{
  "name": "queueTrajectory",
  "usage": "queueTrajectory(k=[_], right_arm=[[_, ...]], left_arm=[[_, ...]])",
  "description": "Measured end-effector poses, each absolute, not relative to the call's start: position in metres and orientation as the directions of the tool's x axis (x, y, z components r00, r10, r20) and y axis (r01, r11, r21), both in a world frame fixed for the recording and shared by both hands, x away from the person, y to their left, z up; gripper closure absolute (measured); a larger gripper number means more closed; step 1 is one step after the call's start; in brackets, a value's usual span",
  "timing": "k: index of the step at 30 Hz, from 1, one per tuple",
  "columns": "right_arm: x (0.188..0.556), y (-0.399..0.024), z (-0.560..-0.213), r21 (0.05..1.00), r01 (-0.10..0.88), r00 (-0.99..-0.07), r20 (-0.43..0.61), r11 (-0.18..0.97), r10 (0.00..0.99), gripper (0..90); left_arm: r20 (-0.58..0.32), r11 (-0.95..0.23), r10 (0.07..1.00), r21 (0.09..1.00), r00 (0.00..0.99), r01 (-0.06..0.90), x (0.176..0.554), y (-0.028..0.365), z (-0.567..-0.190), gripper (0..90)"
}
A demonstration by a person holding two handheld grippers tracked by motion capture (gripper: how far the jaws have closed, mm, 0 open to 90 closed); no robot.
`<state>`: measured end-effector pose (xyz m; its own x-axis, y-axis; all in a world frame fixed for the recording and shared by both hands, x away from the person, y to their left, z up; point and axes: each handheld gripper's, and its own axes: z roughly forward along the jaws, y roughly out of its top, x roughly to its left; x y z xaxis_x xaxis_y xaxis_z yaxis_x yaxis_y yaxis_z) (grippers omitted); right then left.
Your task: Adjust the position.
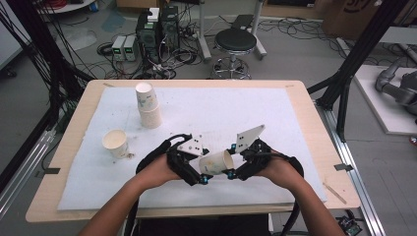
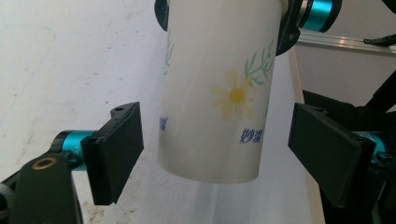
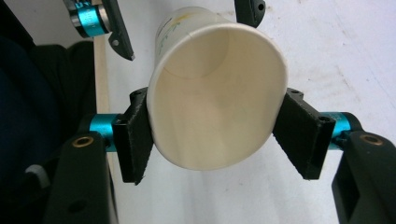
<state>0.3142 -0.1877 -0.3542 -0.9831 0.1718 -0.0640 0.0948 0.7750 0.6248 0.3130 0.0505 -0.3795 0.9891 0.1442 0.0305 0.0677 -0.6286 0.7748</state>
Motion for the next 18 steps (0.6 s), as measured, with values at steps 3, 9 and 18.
queueTrajectory(k=[3,9,18], right_arm=[[0.315,-0.184,-0.352,0.608,0.085,-0.984,-0.074,0.790,0.163,33.9],[0.316,-0.177,-0.349,0.572,0.079,-0.985,-0.082,0.816,0.152,33.9],[0.315,-0.167,-0.345,0.521,0.055,-0.987,-0.101,0.852,0.125,33.9]], left_arm=[[0.029,-0.640,0.144,0.765,0.989,0.071,0.314,0.049,-0.381,18.0],[0.037,-0.666,0.151,0.742,0.988,0.074,0.315,0.047,-0.383,18.0],[0.041,-0.688,0.152,0.722,0.987,0.076,0.316,0.045,-0.385,19.8]])
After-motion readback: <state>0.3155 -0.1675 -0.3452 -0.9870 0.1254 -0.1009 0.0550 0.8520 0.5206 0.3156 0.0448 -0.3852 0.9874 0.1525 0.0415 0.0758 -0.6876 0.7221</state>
